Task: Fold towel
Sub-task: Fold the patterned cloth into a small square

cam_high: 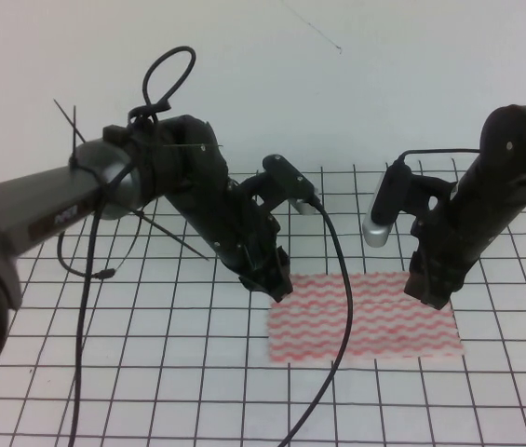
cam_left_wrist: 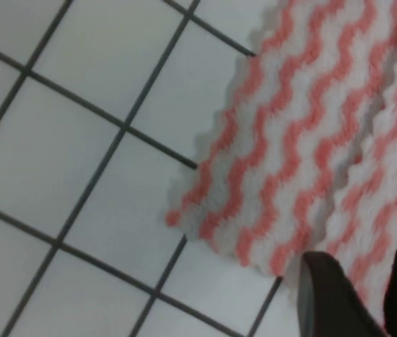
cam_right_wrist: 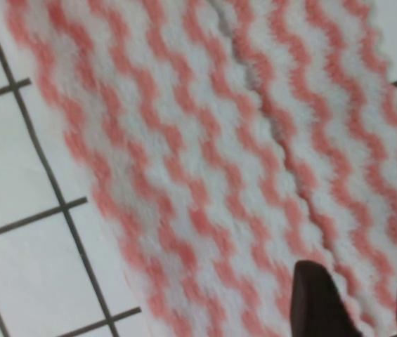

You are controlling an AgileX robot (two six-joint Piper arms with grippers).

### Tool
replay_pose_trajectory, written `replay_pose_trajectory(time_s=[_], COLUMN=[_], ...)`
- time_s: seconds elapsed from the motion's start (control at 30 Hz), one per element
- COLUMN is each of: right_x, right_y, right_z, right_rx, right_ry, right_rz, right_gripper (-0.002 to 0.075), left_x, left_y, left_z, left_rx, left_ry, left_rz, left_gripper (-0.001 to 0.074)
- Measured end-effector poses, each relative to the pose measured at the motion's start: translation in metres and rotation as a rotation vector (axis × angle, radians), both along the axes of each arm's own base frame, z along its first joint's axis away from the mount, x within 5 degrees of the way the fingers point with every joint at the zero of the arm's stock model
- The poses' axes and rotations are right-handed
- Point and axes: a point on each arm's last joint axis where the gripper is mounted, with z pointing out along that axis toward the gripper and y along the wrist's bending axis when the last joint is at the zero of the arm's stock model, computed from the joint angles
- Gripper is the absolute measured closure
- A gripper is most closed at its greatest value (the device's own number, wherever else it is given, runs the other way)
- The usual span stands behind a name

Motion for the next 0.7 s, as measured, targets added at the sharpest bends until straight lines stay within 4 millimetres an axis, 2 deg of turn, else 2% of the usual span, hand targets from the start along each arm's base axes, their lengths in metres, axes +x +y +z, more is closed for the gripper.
replay_pose_trajectory(time_s=[0.3,0.53,0.7], right_x=[0.001,0.002,0.002], right_y=[0.000,0.000,0.000], right_z=[0.000,0.000,0.000], right_rx=[0.002,0.004,0.004], right_ry=[-0.012,-0.017,-0.017], right_rz=[-0.004,-0.005,-0.005], right_gripper=[0.0470,0.0469,0.0469], left_x=[0.003,0.006,0.008], left_y=[-0.009,-0.010,-0.011], left_z=[-0.019,-0.023,-0.042], left_rx=[-0.011,-0.015,0.006], left_ry=[0.091,0.076,0.104], left_rz=[-0.034,-0.033,-0.038], left_gripper=[0.0554,0.0553,0.0552])
